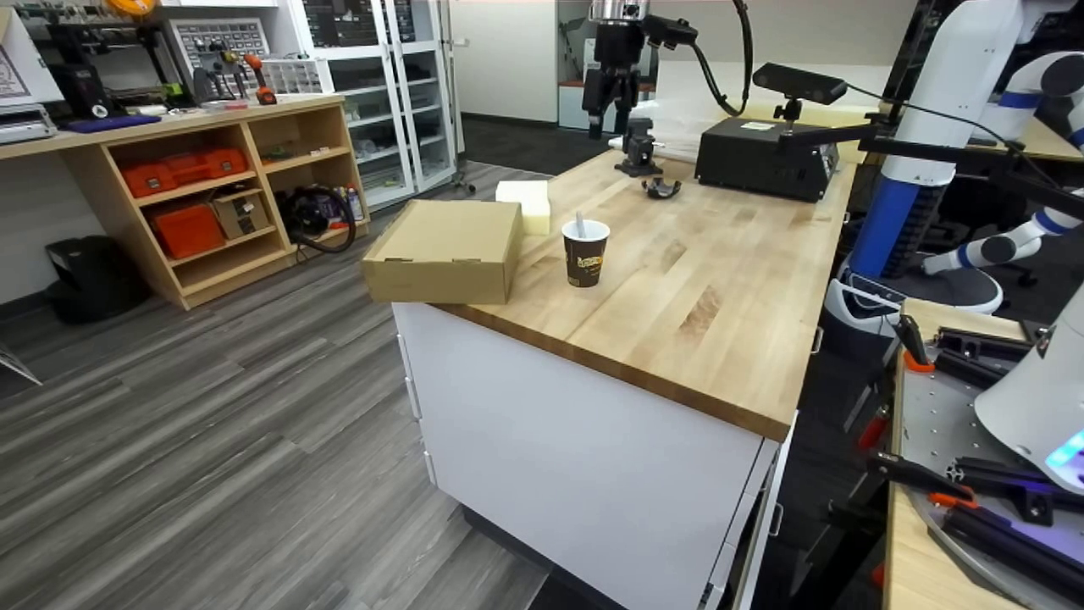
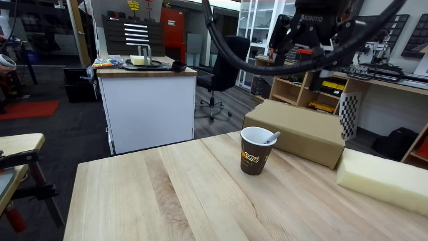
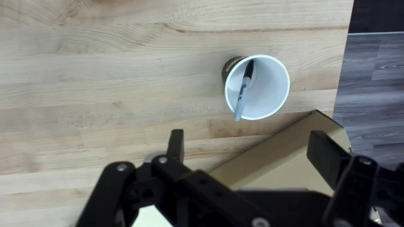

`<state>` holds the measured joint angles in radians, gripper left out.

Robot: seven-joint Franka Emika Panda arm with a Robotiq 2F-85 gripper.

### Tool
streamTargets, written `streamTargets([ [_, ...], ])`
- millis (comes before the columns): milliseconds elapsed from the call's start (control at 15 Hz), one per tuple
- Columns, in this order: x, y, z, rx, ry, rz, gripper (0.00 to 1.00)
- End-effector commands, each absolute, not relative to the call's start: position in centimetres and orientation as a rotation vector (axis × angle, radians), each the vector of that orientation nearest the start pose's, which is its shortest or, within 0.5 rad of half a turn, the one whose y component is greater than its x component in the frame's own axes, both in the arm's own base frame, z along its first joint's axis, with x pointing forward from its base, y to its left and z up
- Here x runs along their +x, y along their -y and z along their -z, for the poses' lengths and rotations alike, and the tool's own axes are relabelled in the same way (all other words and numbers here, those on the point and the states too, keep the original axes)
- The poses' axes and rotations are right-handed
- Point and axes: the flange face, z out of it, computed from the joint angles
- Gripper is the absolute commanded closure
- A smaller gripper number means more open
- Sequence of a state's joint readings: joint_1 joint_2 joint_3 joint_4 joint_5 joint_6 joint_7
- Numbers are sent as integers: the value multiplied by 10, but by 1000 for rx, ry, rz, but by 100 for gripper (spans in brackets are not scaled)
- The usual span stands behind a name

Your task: Pick up the pen from the cup and put it on the table.

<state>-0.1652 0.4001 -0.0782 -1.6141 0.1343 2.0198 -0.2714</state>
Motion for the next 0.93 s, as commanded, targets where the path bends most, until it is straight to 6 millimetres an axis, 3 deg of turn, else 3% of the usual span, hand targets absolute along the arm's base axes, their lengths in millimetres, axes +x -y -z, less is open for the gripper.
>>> streamTargets([
  [0, 668, 148, -380, -2969, 3, -51, 0],
  [467, 672, 102, -336, -2913, 83, -227, 0],
  [867, 676, 103, -284, -2935, 61, -276, 0],
])
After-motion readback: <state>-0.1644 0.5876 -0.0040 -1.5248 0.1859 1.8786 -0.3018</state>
